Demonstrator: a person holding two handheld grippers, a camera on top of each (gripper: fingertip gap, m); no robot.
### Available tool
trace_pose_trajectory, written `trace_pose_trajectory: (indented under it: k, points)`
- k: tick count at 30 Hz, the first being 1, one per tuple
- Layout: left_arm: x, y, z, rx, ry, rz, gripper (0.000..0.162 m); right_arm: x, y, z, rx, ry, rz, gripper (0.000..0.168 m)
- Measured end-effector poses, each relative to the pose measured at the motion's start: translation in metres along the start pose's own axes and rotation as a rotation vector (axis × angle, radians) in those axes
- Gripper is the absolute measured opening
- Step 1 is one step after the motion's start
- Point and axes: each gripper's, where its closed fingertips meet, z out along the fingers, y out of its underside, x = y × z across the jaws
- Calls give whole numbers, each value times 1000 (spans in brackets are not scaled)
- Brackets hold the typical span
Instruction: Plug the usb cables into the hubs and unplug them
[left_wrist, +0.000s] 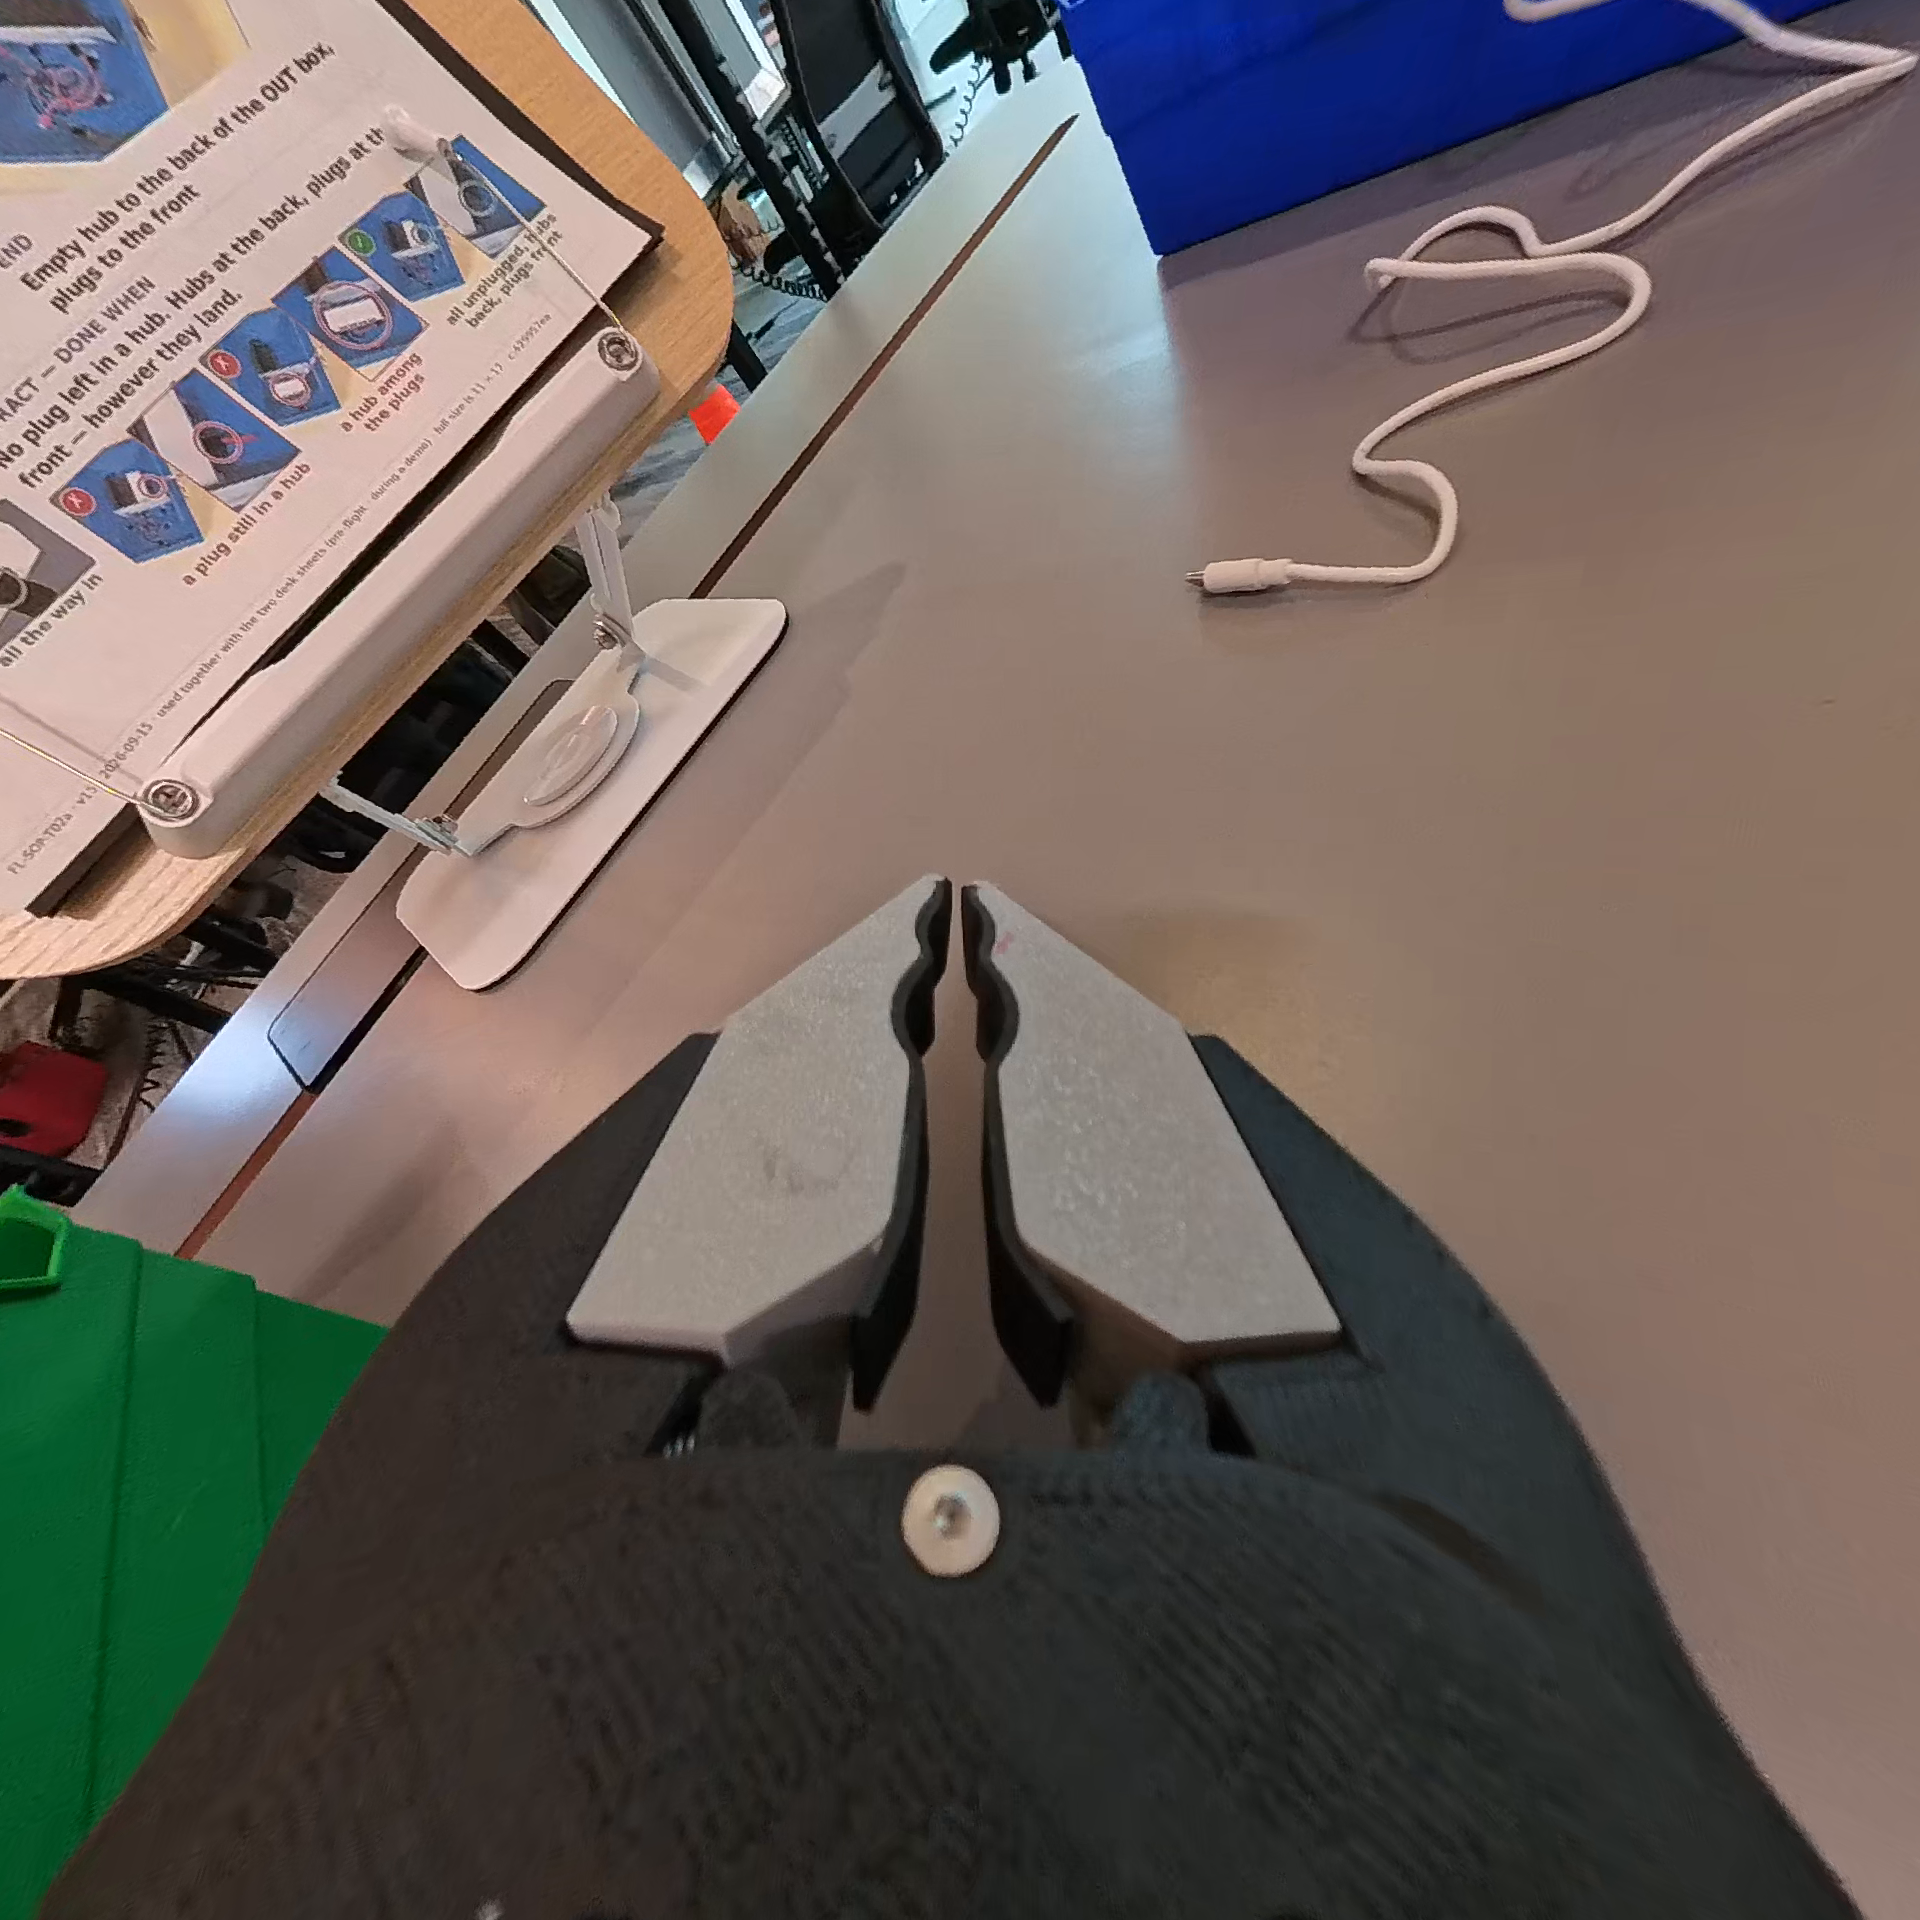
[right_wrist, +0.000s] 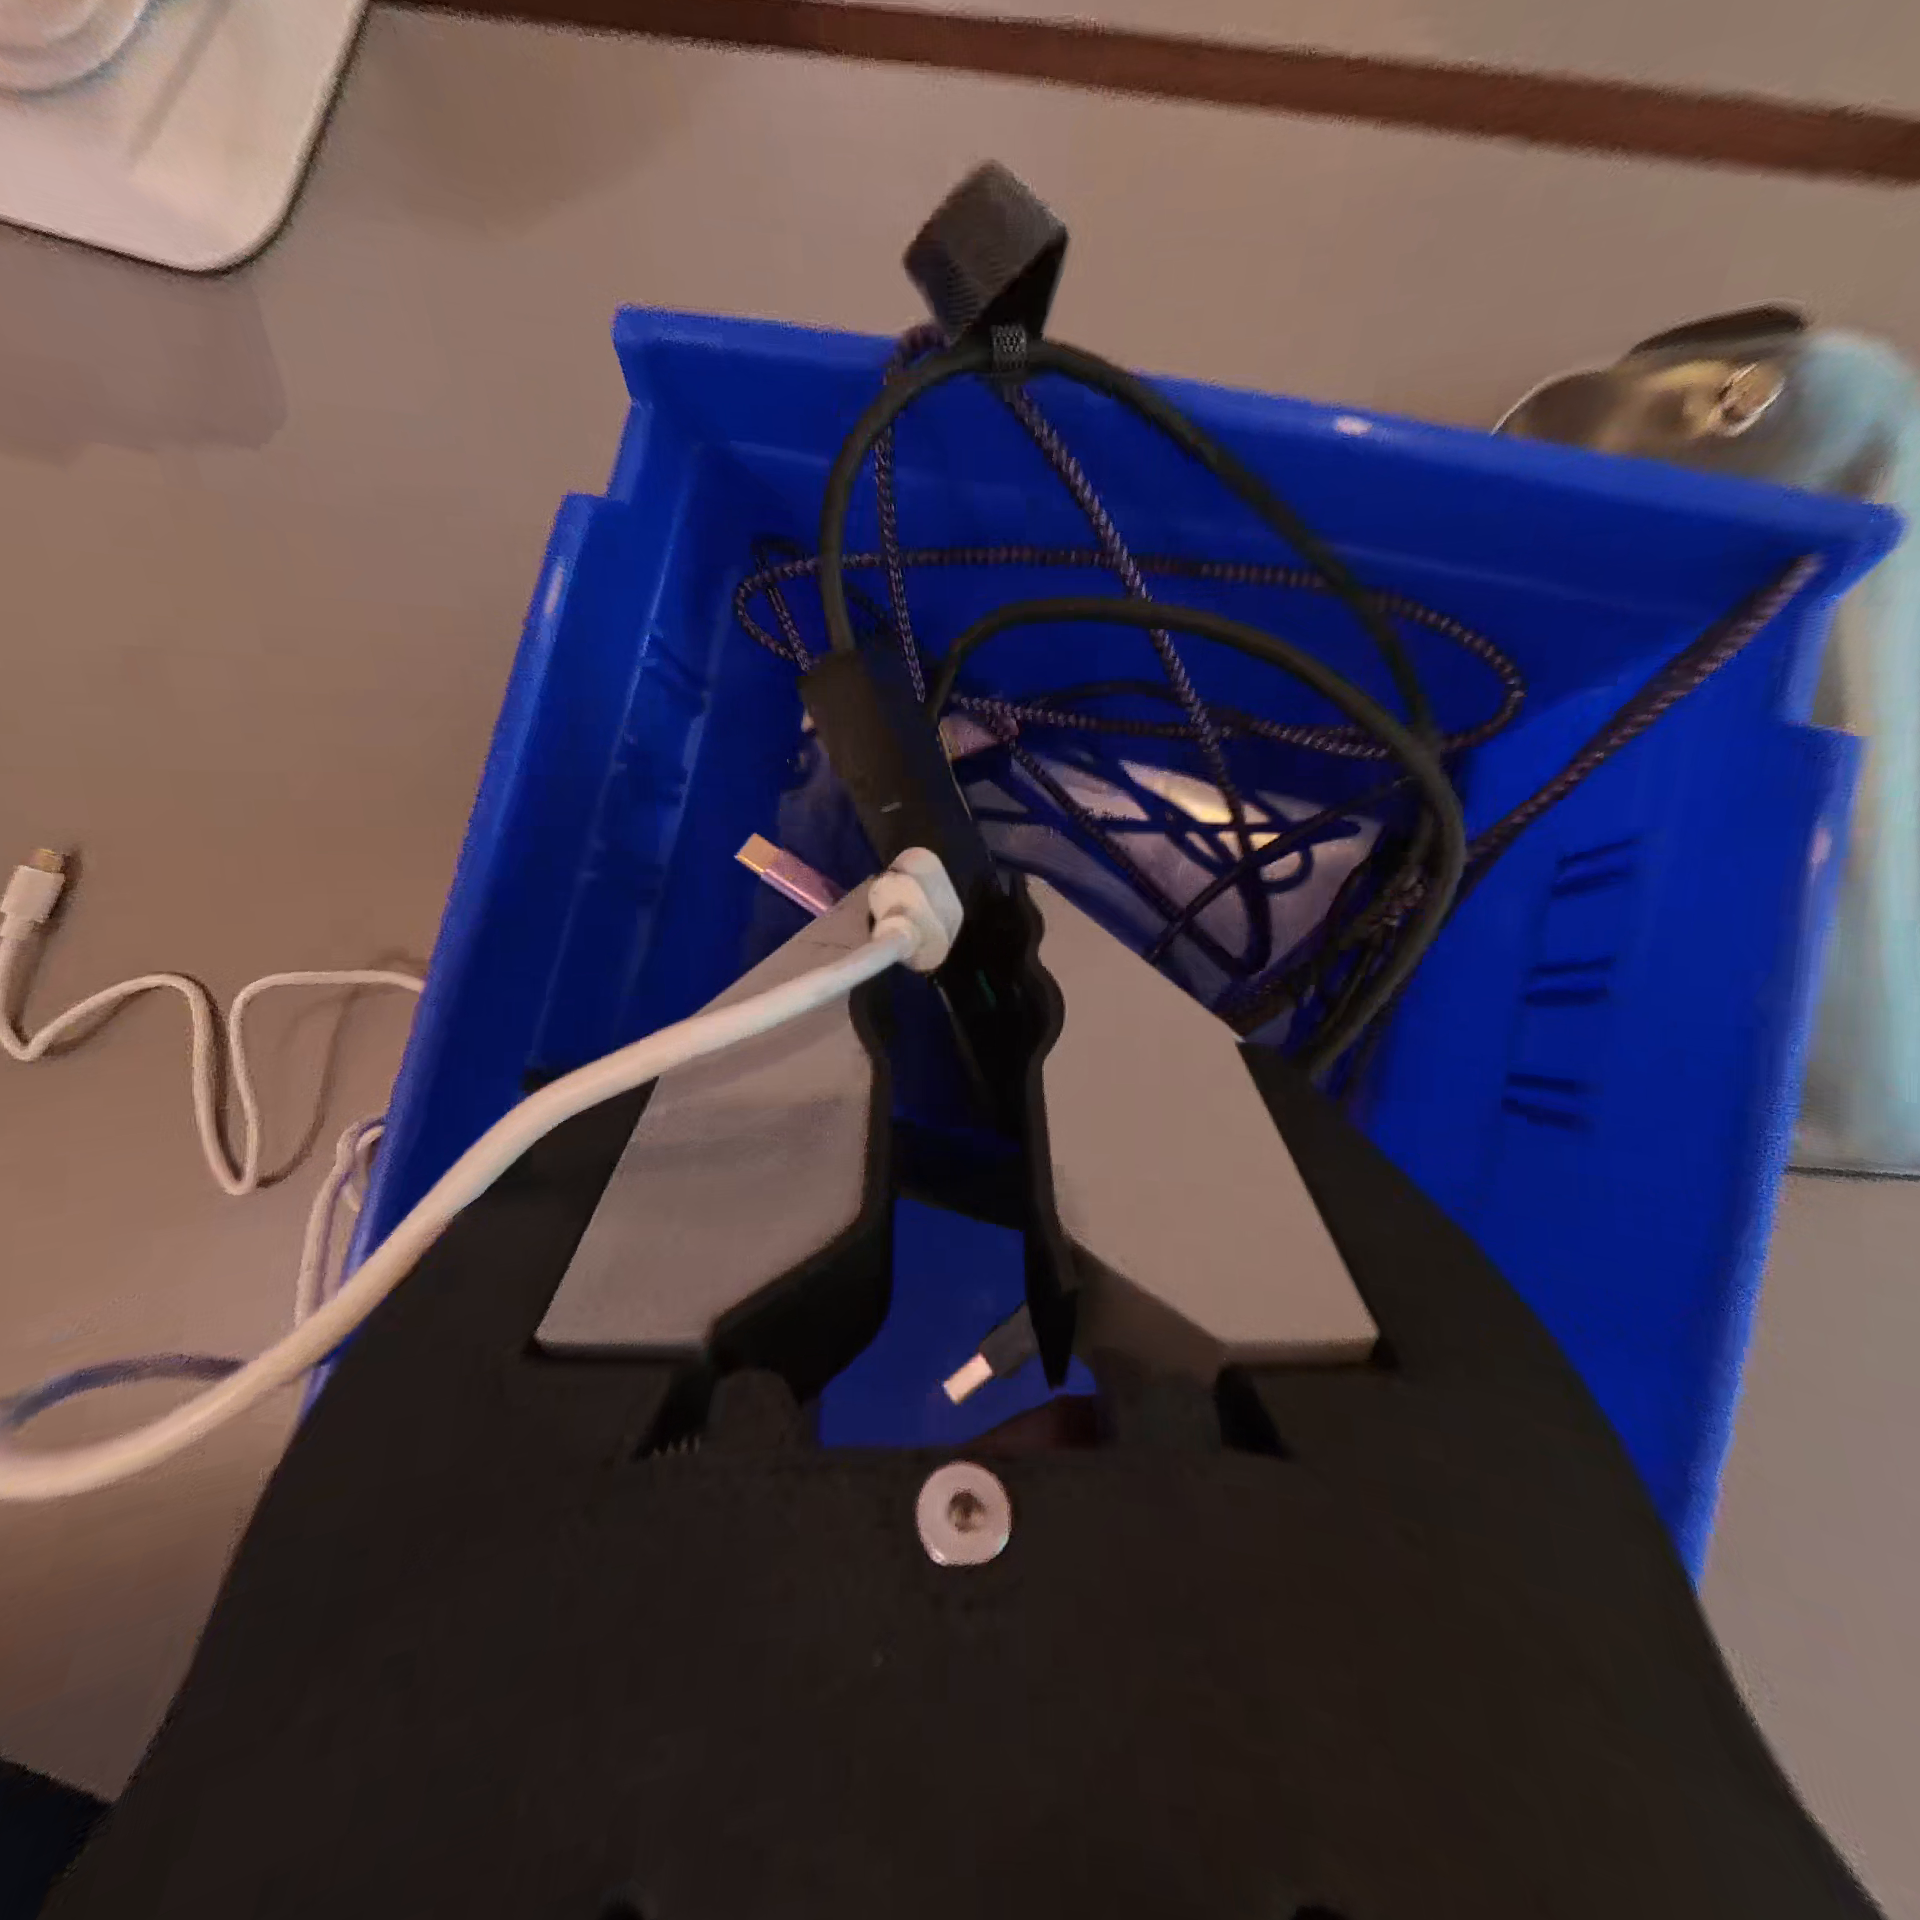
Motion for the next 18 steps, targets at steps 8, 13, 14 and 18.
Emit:
trace_pose_trajectory:
  k: [8, 13, 14, 18]
  points:
    - [-1, 0, -1, 2, 1, -10, 0, 2, 13, 20, -102, 75, -104, 18]
    - [-1, 0, -1, 2, 3, -7, 0, 2, 12, 16, -91, 59, -90, 18]
    - [-1, 0, -1, 1, 2, -5, 0, 1, 12, 15, -87, 55, -88, 18]
    - [0, 0, -1, 0, 3, -4, 0, -2, 11, 8, -87, 23, -91, 24]
